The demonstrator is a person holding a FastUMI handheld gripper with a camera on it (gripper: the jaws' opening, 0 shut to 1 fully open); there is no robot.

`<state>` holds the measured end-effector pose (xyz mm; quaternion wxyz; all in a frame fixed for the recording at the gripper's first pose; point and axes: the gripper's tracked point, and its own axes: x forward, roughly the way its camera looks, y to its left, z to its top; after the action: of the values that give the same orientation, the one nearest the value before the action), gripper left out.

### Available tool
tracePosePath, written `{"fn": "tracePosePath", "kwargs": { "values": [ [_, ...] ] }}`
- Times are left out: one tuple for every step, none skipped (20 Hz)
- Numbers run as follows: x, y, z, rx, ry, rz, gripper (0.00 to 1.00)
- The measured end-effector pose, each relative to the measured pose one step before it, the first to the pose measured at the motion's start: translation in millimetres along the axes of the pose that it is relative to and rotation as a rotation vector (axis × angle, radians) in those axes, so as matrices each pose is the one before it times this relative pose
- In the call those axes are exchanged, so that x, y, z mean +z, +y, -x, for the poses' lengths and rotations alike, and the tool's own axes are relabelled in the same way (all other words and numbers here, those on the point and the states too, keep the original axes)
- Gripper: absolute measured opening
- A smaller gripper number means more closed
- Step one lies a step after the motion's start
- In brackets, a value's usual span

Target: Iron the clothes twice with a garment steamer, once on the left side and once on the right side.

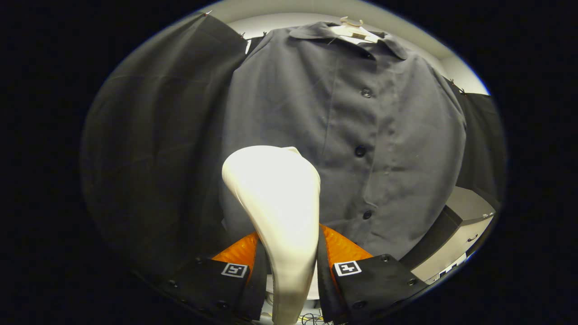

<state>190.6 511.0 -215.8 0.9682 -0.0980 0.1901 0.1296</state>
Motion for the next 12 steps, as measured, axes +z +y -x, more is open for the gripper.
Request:
{"fn": "tracePosePath", "kwargs": {
  "values": [
    [7.47, -8.41, 7.92, -0.01224, -0.01845, -0.00960, 0.55],
    [6.72, -8.54, 10.44, -0.01191, -0.01769, -0.00551, 0.56],
    [5.65, -10.49, 8.85, -0.01518, -0.01881, -0.00518, 0.56],
    [3.62, -11.58, 10.16, -0.01652, -0.01848, -0.00133, 0.55],
    [2.39, -9.89, 7.90, -0.01517, -0.01614, -0.00012, 0.55],
    [3.29, -8.14, 4.53, -0.01152, -0.01264, -0.00297, 0.55],
    [4.62, -6.65, 6.15, -0.00687, -0.01295, -0.00968, 0.55],
    [8.93, -5.80, 7.38, -0.00390, -0.01609, -0.00764, 0.56],
    [9.93, -6.53, 6.99, -0.00476, -0.01713, -0.00305, 0.55],
    [8.93, -4.71, 8.43, -0.00598, -0.01525, -0.00261, 0.55],
    [8.68, -3.39, 7.20, -0.00378, -0.01200, -0.00414, 0.55],
    [7.85, -4.42, 8.67, -0.00428, -0.00907, -0.00617, 0.55]
  ]
}}
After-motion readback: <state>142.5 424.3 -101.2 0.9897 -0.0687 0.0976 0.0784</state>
